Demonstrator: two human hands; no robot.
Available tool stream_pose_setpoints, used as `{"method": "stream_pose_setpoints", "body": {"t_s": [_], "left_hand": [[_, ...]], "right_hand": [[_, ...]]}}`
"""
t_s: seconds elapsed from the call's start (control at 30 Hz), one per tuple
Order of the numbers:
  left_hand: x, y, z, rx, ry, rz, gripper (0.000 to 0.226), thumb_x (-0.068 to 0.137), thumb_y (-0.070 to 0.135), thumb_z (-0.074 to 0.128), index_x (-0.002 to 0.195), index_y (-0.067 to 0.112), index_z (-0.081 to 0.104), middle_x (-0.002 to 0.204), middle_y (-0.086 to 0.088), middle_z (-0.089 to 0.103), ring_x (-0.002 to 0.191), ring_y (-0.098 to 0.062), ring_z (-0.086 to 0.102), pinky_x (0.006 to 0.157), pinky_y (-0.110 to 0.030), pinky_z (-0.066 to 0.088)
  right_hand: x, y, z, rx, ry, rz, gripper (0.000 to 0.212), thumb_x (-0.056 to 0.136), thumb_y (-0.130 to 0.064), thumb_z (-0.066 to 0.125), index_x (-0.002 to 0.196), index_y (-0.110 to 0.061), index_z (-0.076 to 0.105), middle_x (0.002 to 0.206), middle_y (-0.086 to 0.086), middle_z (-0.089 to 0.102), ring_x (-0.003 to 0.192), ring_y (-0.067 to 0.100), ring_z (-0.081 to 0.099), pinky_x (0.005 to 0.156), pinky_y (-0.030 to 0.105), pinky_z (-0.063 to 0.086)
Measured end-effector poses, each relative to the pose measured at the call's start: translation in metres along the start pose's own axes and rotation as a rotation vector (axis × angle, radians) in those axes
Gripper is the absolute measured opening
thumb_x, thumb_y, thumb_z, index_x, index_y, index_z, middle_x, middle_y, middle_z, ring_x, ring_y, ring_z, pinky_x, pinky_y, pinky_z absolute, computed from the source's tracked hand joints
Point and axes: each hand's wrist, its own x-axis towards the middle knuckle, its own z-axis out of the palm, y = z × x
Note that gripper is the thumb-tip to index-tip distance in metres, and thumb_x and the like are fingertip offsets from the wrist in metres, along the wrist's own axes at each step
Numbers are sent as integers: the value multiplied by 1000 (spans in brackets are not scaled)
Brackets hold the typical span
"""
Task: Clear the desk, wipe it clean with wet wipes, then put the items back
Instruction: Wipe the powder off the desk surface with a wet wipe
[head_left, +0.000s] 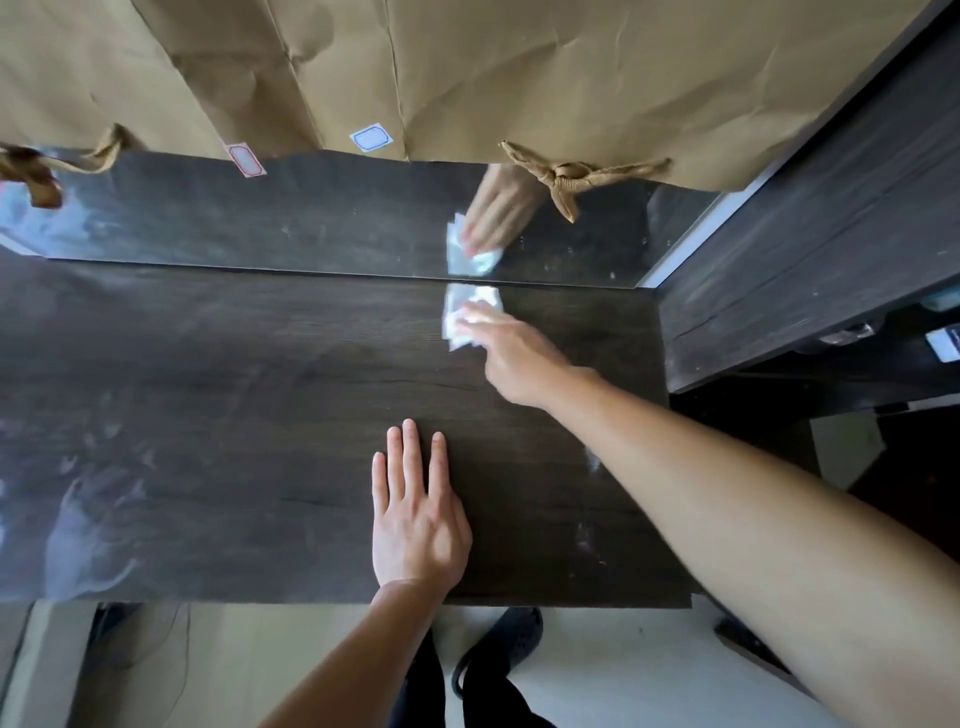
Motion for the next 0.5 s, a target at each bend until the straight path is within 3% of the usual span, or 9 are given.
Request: {"method": "stream_pose_setpoints", "body": {"t_s": [0.1, 0.17, 0.3, 0.33, 0.4, 0.5], "left_hand": [[-1, 0, 0, -2, -12, 4, 56, 86, 16, 46, 140, 2, 42, 152, -25, 25, 143, -39, 17, 116, -50, 15], [0, -1, 0, -6, -23, 7, 57, 86, 17, 46, 141, 2, 41, 153, -25, 24, 144, -39, 16, 116, -50, 15], [0, 0, 0, -4, -30, 9, 56, 87, 19, 43, 140, 2, 42, 152, -25, 24, 143, -39, 17, 115, -51, 17], [-1, 0, 0, 0, -30, 14, 56, 87, 19, 42, 140, 2, 42, 152, -25, 24, 143, -39, 17, 115, -51, 17], [0, -1, 0, 3, -24, 19, 56, 86, 18, 42, 140, 2, 42, 152, -26, 25, 143, -39, 17, 115, -51, 17], [0, -1, 1, -2, -19, 13, 56, 86, 17, 43, 140, 3, 41, 152, -26, 26, 143, -39, 18, 115, -51, 17]], "right_hand": [[-28, 59, -25, -106, 193, 191, 58, 78, 15, 41, 131, -7, 53, 146, 8, 42, 133, 26, 39, 108, 35, 35], [-48, 83, -41, -258, 232, 377, 57, 80, 9, 43, 135, -9, 47, 147, 6, 39, 131, 28, 38, 104, 37, 37], [-16, 48, -29, -403, 239, 667, 42, 90, -4, 40, 131, 5, 42, 135, 26, 42, 124, 40, 39, 102, 43, 37], [-2, 30, -21, -406, 237, 654, 40, 91, -5, 35, 128, 7, 45, 130, 29, 47, 121, 42, 43, 101, 45, 38], [16, 7, 4, -438, 330, 458, 45, 87, -4, 28, 125, 2, 51, 124, 25, 54, 116, 40, 48, 98, 43, 41], [13, 12, 15, -311, 228, 183, 47, 85, 3, 44, 129, -10, 55, 135, 11, 47, 121, 31, 40, 100, 35, 37]]}}
